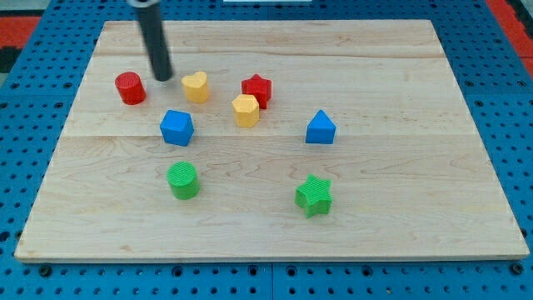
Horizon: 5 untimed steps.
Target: Move the yellow heart to the left side of the red star
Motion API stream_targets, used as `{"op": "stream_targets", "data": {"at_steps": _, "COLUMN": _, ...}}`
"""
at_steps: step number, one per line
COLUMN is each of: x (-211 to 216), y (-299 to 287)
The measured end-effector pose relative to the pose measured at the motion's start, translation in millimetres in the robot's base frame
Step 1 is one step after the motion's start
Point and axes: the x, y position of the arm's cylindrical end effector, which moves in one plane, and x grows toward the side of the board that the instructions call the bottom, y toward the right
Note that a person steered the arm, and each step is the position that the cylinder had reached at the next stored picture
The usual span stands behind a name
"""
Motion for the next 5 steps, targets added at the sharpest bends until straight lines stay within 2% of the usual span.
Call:
{"op": "stream_targets", "data": {"at_steps": 1, "x": 5, "y": 30}}
{"op": "stream_targets", "data": {"at_steps": 2, "x": 5, "y": 86}}
{"op": "stream_targets", "data": {"at_steps": 4, "x": 27, "y": 27}}
{"op": "stream_targets", "data": {"at_steps": 5, "x": 40, "y": 49}}
